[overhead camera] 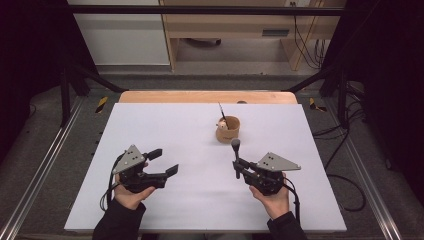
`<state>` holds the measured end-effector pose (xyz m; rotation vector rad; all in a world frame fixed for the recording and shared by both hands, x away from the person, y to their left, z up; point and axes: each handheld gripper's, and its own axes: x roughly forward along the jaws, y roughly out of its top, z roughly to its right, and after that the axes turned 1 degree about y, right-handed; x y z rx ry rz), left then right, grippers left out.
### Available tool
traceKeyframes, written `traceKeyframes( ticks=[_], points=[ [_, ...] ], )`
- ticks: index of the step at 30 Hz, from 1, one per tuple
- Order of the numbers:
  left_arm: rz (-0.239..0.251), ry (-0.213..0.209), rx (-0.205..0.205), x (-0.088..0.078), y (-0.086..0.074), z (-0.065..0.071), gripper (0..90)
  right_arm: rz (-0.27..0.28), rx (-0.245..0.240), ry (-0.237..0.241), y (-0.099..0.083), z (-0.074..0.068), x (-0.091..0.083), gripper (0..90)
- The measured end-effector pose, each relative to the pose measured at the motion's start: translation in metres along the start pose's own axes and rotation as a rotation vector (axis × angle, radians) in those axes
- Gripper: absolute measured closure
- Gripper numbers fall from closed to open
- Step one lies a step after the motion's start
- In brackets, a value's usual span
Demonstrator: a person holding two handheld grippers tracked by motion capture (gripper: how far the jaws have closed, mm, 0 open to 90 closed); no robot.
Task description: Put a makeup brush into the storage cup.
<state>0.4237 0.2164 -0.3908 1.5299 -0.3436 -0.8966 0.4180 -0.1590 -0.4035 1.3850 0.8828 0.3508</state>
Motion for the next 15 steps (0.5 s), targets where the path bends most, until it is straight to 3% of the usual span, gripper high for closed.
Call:
traceKeyframes(
  ticks=[4, 7, 15],
  points=[
    [-0.006, 0.042, 0.002, -0.013, -0.005, -0.01, 14.8, 0.006, 0.006, -0.011, 0.002, 0.003, -0.002, 79.5],
    [0.018, 0.077, -0.013, -0.024, -0.009, -0.019, 13.5, 0.012, 0.008, -0.015, 0.004, 0.004, -0.004, 79.5],
    [0.03, 0.132, -0.033, -0.037, -0.015, -0.035, 11.4, 0.037, 0.017, -0.033, 0.01, 0.011, -0.011, 79.5]
  ],
)
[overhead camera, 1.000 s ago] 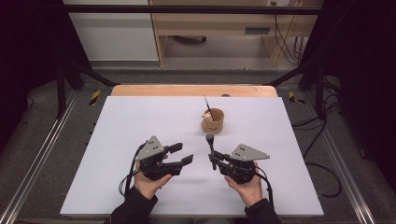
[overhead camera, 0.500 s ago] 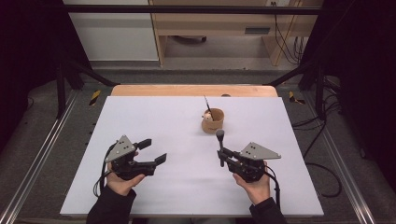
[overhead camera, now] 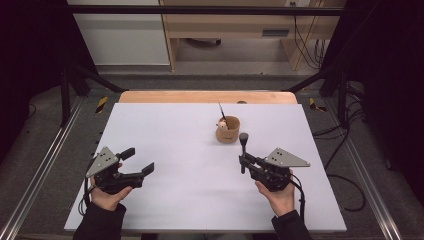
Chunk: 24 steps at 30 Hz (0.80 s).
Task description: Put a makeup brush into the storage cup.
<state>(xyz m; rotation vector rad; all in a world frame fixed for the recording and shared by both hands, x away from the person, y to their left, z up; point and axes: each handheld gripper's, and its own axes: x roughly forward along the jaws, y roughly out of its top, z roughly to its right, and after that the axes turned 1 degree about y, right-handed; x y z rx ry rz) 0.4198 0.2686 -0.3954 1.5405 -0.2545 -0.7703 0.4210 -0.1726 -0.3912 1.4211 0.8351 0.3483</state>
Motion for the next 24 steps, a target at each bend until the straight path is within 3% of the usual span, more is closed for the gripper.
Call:
traceKeyframes(
  ticks=[11, 24],
  points=[
    [-0.001, 0.044, -0.018, -0.006, -0.01, -0.014, 10.1, 0.046, 0.032, -0.034, 0.014, 0.011, -0.001, 79.5],
    [-0.026, 0.061, -0.032, -0.005, -0.017, -0.023, 9.2, 0.058, 0.067, -0.072, 0.026, 0.023, 0.01, 79.5]
  ],
)
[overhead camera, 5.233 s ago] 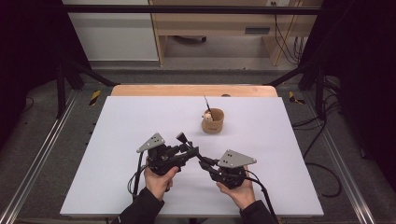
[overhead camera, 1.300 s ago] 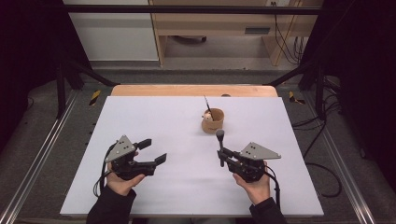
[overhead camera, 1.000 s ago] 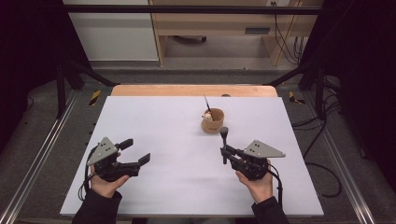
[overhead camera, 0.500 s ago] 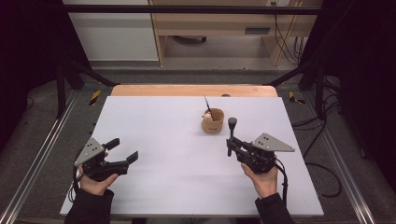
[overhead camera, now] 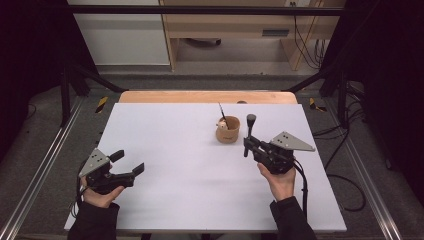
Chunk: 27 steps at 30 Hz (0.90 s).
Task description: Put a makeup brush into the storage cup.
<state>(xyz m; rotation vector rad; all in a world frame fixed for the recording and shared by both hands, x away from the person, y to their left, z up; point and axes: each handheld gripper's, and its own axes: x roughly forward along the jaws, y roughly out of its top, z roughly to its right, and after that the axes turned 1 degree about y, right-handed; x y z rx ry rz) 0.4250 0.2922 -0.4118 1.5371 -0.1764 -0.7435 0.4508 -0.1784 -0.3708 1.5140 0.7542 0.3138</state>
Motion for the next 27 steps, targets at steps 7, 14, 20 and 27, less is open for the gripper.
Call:
traceKeyframes(
  ticks=[7, 14, 20, 27],
  points=[
    [0.004, -0.007, 0.01, -0.001, 0.001, 0.001, 9.2, 0.005, 0.009, -0.027, 0.01, 0.005, 0.011, 79.5],
    [0.007, -0.005, 0.009, -0.002, 0.002, 0.002, 9.1, 0.004, 0.028, -0.056, 0.02, 0.013, 0.027, 79.5],
    [0.005, -0.006, 0.009, -0.001, 0.002, 0.002, 9.2, 0.009, 0.052, -0.088, 0.024, 0.022, 0.038, 79.5],
    [0.004, -0.011, 0.013, -0.001, 0.002, 0.003, 9.3, 0.013, 0.064, -0.121, 0.026, 0.029, 0.05, 79.5]
  ],
)
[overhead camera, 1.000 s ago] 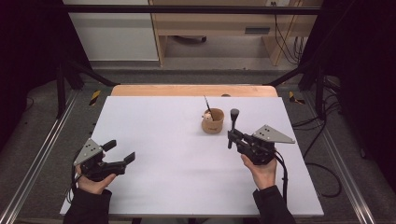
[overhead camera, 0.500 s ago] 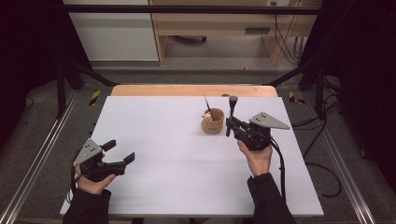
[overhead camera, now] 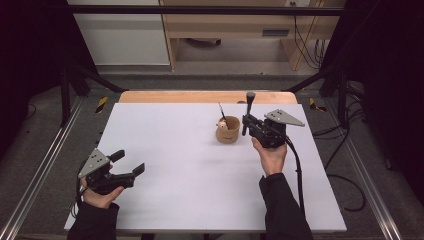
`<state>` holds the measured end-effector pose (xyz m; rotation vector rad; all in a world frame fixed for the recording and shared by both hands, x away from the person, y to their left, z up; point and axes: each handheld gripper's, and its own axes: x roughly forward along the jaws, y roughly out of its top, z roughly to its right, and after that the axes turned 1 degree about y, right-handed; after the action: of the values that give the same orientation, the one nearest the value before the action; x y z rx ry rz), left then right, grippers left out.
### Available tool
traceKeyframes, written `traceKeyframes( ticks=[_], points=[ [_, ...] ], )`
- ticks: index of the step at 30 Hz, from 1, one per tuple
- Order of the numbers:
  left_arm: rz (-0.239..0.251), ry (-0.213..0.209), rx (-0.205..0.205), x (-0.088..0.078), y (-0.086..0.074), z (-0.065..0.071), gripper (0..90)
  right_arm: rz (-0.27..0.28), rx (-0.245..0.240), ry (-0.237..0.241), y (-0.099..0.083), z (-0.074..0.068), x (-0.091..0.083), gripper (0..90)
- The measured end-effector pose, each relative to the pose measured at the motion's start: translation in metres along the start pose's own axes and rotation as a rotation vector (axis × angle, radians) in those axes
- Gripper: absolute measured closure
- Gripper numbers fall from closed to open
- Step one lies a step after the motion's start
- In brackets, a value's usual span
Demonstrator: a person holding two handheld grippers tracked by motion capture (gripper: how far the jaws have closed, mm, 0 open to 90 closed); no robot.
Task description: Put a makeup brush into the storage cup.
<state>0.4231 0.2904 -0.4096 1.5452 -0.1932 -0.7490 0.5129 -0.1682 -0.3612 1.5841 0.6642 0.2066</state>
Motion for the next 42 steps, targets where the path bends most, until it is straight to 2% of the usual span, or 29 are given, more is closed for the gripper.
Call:
traceKeyframes(
  ticks=[12, 25, 33, 42],
  points=[
    [0.004, -0.008, 0.002, 0.001, 0.001, 0.002, 9.2, -0.002, 0.013, -0.018, 0.005, 0.008, 0.019, 79.5],
    [0.008, -0.01, 0.004, 0.001, 0.002, 0.002, 9.2, -0.005, 0.02, -0.025, 0.008, 0.01, 0.038, 79.5],
    [0.005, -0.013, 0.008, 0.001, 0.002, 0.003, 9.2, -0.016, 0.008, -0.039, 0.006, 0.01, 0.052, 79.5],
    [0.001, -0.015, 0.01, 0.002, 0.002, 0.003, 9.2, -0.017, 0.02, -0.058, 0.0, 0.014, 0.064, 79.5]
  ],
)
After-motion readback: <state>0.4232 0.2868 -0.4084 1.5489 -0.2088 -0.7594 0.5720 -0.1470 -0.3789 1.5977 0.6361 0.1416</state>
